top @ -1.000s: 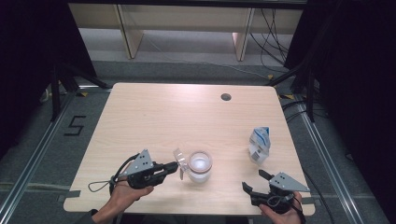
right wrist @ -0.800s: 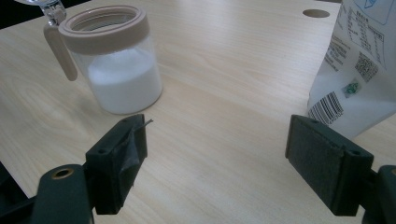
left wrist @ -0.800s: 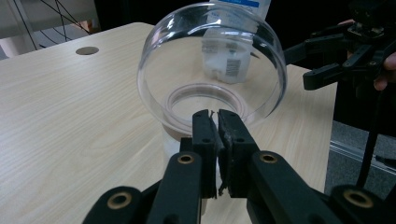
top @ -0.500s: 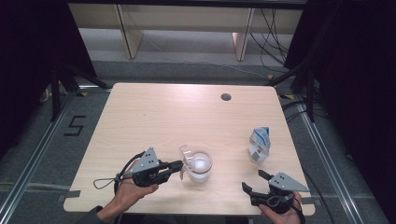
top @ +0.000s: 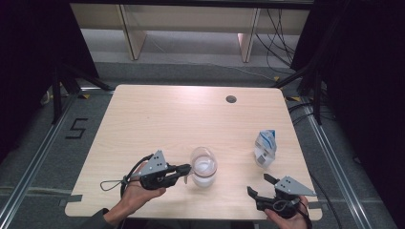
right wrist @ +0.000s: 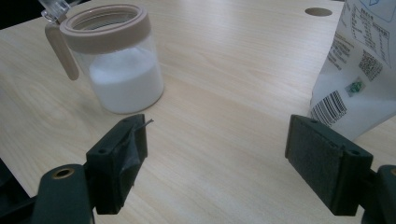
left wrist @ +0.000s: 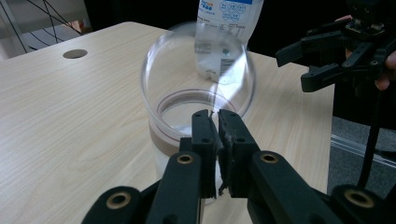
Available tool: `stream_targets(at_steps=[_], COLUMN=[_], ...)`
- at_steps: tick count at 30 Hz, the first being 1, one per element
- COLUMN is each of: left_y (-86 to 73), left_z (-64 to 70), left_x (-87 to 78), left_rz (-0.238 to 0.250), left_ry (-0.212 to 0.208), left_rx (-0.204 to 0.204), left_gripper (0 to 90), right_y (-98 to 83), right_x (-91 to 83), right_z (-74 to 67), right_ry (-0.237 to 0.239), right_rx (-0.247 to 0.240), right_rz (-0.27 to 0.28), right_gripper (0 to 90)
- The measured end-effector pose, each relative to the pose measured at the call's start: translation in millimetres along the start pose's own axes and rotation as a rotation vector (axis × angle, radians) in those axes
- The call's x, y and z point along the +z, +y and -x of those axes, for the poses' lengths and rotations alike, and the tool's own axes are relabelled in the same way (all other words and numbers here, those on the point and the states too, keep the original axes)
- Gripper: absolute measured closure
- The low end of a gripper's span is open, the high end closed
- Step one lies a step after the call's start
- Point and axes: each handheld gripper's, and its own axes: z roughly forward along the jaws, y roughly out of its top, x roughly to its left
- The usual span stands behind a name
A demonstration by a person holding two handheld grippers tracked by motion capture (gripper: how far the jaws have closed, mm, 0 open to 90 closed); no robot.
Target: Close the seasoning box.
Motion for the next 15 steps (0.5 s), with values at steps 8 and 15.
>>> stream_targets(at_steps=[8, 15], left_y=[-0.1, -3.5], left_z=[-4.1, -10.3], left_x=[-1.8, -6.6], left_rz=[-0.003, -0.014], left_ry=[-0.034, -0.019], left_rx=[-0.038, -0.128], left_gripper=[68.1, 37.9], right_y=[-0.1, 0.1], right_x=[-1.8, -2.5], right_z=[-2.1, -1.8], right_ry=[-0.013, -0.018], right_rx=[0.018, 0.028], right_rz=[-0.014, -0.013], right_gripper=[21.9, 21.5])
